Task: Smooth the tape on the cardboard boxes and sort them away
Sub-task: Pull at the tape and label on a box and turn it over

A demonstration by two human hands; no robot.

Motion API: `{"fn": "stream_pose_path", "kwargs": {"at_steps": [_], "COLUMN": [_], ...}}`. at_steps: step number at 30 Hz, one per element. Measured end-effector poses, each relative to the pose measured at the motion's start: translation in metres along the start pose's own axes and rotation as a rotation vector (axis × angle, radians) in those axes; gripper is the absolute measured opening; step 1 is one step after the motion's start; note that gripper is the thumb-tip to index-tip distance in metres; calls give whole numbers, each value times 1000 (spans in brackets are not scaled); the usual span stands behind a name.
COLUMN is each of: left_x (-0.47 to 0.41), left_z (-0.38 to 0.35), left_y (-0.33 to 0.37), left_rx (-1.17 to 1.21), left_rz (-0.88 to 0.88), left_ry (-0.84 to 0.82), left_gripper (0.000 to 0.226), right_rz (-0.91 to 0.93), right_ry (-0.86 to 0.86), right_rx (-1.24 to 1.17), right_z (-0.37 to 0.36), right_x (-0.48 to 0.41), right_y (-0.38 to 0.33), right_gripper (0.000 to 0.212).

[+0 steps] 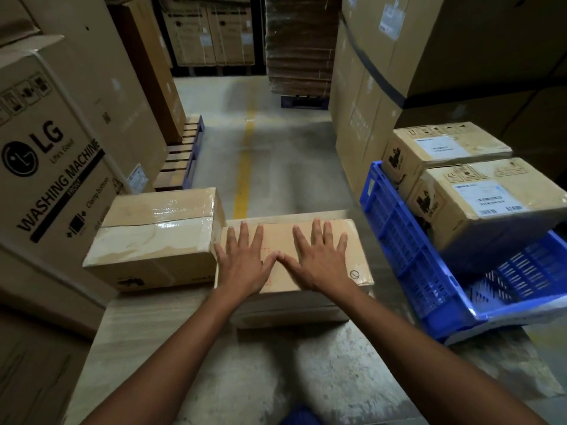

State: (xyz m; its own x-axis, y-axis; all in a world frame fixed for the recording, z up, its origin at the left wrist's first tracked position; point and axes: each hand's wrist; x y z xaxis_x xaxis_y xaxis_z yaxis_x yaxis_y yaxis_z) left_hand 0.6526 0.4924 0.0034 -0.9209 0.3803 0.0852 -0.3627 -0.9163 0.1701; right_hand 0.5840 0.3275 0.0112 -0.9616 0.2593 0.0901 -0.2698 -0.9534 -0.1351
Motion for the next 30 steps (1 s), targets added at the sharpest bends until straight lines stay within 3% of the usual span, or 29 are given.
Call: {"fn": "stream_pose_path", "kwargs": {"at_steps": [3,8,17,24,30], "left_x": [1,6,24,31,50], "left_z": [2,8,11,18,9], "left_y": [2,-1,-11,-15,-13], "left_rx": [128,367,334,587,697], "left_rz": [131,302,312,244,251], "left_ry": [82,121,71,181,307], "left_gripper": [77,72,80,56,35], "right_rz": [-45,-462,-575,-607,-645], "right_ry": [50,158,325,464,587], "right_rx": [8,-143,-354,-526,-731], "right_z": [-1,0,-1,10,5], "right_x": [2,8,33,35,39], "right_y": [-1,3,18,28,32], "right_gripper": [84,76,91,79,52]}}
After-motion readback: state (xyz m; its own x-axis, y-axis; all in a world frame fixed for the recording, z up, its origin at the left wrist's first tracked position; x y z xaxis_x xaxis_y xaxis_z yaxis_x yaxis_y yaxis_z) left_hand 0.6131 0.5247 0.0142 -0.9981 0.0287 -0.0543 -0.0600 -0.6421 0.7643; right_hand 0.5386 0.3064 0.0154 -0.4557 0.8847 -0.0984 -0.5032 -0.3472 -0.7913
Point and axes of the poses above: each hand's wrist, its own x-axis away from the middle knuckle, its own z-axis out of the back of the hand, y = z × x, and after that the axes turned 1 degree about x, right-handed
